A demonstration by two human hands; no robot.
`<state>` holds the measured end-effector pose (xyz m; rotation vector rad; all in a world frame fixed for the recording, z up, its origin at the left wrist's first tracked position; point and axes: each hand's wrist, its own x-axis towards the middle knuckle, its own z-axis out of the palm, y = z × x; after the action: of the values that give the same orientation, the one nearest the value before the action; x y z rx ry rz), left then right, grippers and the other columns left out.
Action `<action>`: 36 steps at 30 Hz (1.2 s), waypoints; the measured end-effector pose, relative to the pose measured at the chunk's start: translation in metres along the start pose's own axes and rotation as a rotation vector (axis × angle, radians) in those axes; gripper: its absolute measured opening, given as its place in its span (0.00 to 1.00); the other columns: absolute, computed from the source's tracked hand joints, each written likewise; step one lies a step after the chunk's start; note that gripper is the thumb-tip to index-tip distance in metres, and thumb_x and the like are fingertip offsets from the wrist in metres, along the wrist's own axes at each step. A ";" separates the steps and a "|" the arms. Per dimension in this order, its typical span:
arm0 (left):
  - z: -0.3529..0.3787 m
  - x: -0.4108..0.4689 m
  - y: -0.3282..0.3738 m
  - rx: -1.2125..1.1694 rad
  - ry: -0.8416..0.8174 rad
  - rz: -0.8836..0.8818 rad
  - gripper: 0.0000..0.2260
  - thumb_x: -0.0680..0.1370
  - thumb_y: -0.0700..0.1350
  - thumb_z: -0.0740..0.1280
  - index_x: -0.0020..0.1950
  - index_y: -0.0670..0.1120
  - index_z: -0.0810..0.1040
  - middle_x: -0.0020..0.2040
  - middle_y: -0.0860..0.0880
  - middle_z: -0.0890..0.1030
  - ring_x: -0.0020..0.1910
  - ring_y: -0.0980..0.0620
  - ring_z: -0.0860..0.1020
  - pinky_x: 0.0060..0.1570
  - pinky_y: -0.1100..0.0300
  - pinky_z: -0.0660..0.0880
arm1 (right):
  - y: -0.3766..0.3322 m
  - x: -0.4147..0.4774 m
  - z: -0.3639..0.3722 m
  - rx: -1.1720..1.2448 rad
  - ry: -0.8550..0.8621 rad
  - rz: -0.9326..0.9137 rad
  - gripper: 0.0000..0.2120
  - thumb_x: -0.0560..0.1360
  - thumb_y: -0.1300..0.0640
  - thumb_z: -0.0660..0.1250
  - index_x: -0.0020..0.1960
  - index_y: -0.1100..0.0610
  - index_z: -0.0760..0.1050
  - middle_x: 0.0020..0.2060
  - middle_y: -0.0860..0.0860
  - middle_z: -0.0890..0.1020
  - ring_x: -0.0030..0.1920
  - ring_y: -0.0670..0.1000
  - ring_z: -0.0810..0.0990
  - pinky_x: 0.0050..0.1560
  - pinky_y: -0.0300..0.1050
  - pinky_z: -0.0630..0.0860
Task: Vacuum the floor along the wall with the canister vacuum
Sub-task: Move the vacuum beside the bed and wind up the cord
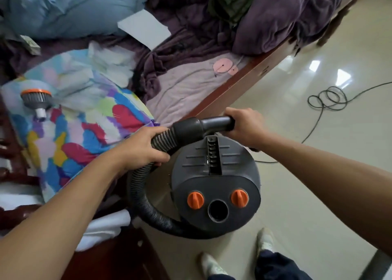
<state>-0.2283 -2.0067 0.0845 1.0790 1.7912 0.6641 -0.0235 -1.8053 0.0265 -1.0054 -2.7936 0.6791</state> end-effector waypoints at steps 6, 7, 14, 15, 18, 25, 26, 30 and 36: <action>0.041 0.077 -0.021 0.268 0.377 0.014 0.17 0.70 0.42 0.76 0.56 0.50 0.77 0.48 0.49 0.80 0.49 0.47 0.78 0.51 0.56 0.73 | 0.058 0.000 0.004 -0.132 0.054 0.141 0.08 0.70 0.47 0.71 0.43 0.49 0.75 0.28 0.45 0.70 0.33 0.55 0.72 0.29 0.42 0.59; 0.054 0.089 -0.025 0.350 0.386 -0.001 0.18 0.72 0.44 0.74 0.59 0.50 0.75 0.52 0.48 0.80 0.52 0.45 0.77 0.54 0.53 0.73 | 0.070 0.000 0.009 -0.136 0.043 0.163 0.08 0.70 0.46 0.70 0.42 0.48 0.73 0.27 0.43 0.69 0.32 0.55 0.72 0.28 0.40 0.57; 0.108 0.171 -0.048 0.563 0.322 -0.170 0.24 0.78 0.48 0.64 0.73 0.50 0.62 0.65 0.45 0.72 0.64 0.43 0.69 0.63 0.48 0.64 | 0.145 0.023 0.053 -0.114 -0.041 0.315 0.07 0.70 0.46 0.69 0.41 0.46 0.71 0.27 0.41 0.69 0.28 0.50 0.67 0.27 0.38 0.56; 0.112 0.183 -0.051 0.539 0.284 -0.209 0.25 0.78 0.49 0.62 0.74 0.51 0.62 0.67 0.45 0.71 0.65 0.43 0.68 0.65 0.49 0.63 | 0.157 0.025 0.061 -0.106 -0.073 0.335 0.06 0.71 0.47 0.68 0.42 0.46 0.72 0.27 0.42 0.69 0.29 0.51 0.69 0.27 0.38 0.57; 0.123 0.214 -0.061 0.463 0.204 -0.352 0.23 0.81 0.53 0.53 0.76 0.50 0.61 0.73 0.46 0.67 0.71 0.43 0.64 0.71 0.50 0.56 | 0.184 0.032 0.089 -0.072 -0.180 0.374 0.05 0.71 0.50 0.68 0.45 0.46 0.73 0.30 0.43 0.73 0.33 0.51 0.73 0.29 0.41 0.63; 0.128 0.251 -0.090 0.528 -0.029 -0.487 0.23 0.84 0.55 0.47 0.78 0.50 0.59 0.75 0.45 0.63 0.74 0.43 0.60 0.73 0.50 0.52 | 0.213 0.043 0.158 0.032 -0.370 0.456 0.08 0.72 0.55 0.64 0.50 0.48 0.74 0.37 0.48 0.79 0.38 0.55 0.78 0.34 0.44 0.70; 0.129 0.253 -0.092 0.518 -0.045 -0.485 0.22 0.84 0.55 0.47 0.77 0.51 0.59 0.75 0.46 0.64 0.73 0.43 0.60 0.72 0.50 0.52 | 0.218 0.043 0.165 0.044 -0.378 0.462 0.08 0.72 0.55 0.63 0.51 0.48 0.74 0.38 0.49 0.79 0.39 0.56 0.78 0.34 0.45 0.71; 0.133 0.262 -0.097 0.515 -0.107 -0.482 0.22 0.84 0.56 0.49 0.78 0.53 0.57 0.75 0.46 0.64 0.74 0.45 0.59 0.71 0.51 0.53 | 0.229 0.046 0.189 0.057 -0.403 0.474 0.10 0.73 0.57 0.65 0.53 0.48 0.74 0.40 0.50 0.79 0.43 0.58 0.79 0.37 0.46 0.71; 0.130 0.278 -0.107 0.535 -0.150 -0.469 0.22 0.83 0.57 0.53 0.76 0.55 0.60 0.73 0.46 0.68 0.73 0.44 0.62 0.70 0.49 0.58 | 0.235 0.049 0.209 0.072 -0.528 0.540 0.17 0.72 0.56 0.68 0.60 0.51 0.70 0.51 0.54 0.81 0.51 0.60 0.80 0.46 0.49 0.75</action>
<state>-0.2091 -1.8137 -0.1759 0.9535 2.0400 -0.1872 0.0267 -1.6928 -0.2668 -1.8228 -2.8692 1.2558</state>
